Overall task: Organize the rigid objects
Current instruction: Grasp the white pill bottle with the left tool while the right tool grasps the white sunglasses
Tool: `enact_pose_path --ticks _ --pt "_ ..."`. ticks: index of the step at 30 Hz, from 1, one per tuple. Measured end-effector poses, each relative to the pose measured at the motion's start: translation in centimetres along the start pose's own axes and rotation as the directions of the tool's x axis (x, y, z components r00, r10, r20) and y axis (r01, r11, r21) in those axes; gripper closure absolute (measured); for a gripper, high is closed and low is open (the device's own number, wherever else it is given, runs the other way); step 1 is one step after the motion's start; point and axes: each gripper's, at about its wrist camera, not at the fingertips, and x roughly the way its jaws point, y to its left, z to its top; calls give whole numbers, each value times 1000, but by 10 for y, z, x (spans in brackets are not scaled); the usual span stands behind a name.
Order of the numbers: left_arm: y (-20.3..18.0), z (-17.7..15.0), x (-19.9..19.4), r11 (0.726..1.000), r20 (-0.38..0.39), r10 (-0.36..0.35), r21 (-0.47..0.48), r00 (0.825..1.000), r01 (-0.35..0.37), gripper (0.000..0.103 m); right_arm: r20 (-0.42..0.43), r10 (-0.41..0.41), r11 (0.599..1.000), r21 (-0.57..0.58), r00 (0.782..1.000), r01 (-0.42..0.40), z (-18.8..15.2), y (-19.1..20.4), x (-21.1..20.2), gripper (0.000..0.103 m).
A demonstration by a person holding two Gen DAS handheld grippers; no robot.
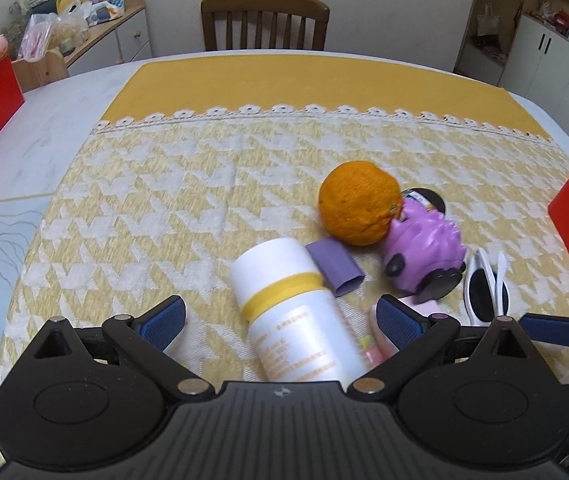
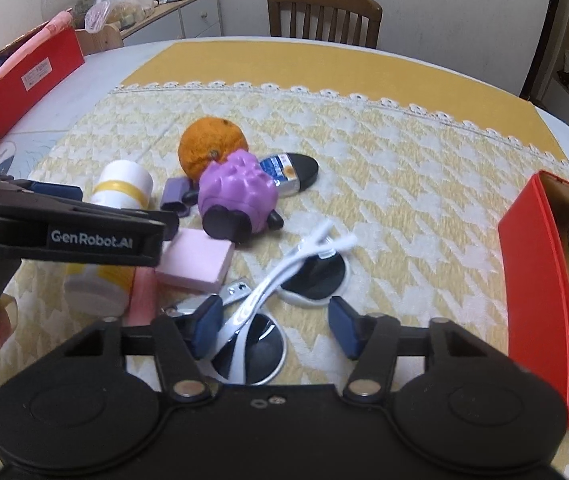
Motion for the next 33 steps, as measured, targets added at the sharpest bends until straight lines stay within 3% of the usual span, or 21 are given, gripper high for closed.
enact_pose_path --ticks 5,12,21,23,33 --pt "8 -4 4 999 -1 31 -7 1000 -31 1 -6 3 1000 30 1000 -3 -5 -12 -1 64" --pt "10 -4 7 999 2 37 -11 999 -37 3 -4 -4 1000 -12 1000 4 -6 -7 -1 62" --pt "4 -7 -4 1000 9 9 -4 1000 -9 35 11 -10 999 -52 1000 10 -9 -5 -1 64" --pt "3 -7 -6 1000 7 14 2 1000 -14 54 14 -5 999 -43 1000 6 -9 -6 -2 64" --pt "10 -6 -11 1000 -24 13 -5 1000 -13 57 57 10 1000 2 998 -10 -14 -14 -13 64"
